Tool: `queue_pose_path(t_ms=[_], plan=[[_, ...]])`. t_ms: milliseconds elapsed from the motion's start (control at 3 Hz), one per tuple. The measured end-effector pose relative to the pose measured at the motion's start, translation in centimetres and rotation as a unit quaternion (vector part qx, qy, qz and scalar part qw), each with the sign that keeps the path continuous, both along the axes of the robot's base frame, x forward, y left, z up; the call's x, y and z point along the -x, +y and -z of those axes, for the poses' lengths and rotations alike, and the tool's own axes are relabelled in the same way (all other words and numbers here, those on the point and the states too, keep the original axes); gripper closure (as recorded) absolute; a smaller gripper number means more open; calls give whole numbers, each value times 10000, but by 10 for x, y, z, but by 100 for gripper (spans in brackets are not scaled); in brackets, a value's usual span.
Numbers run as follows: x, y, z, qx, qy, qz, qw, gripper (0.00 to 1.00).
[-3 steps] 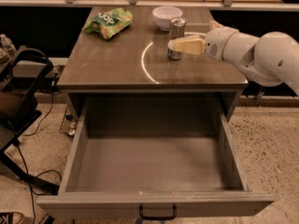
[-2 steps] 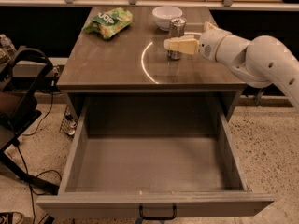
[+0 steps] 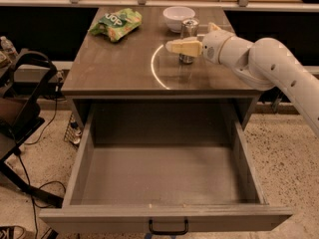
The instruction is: Place redbull can into top drawer
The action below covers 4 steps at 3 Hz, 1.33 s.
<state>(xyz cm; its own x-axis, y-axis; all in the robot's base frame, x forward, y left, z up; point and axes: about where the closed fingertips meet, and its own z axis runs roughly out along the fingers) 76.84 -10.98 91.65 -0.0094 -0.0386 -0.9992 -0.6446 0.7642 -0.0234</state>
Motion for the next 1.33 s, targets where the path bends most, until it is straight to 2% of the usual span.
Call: queue_pose_path(t_ms=[333,667,1000,1333], plan=[[0,3,0,-3,3,-21,10000,33],[0,5,0,-5,4,-37,10000,56],[0,9,0,-8,5,-66,10000,87],[0,11,0,-10,5,-80,10000,100]])
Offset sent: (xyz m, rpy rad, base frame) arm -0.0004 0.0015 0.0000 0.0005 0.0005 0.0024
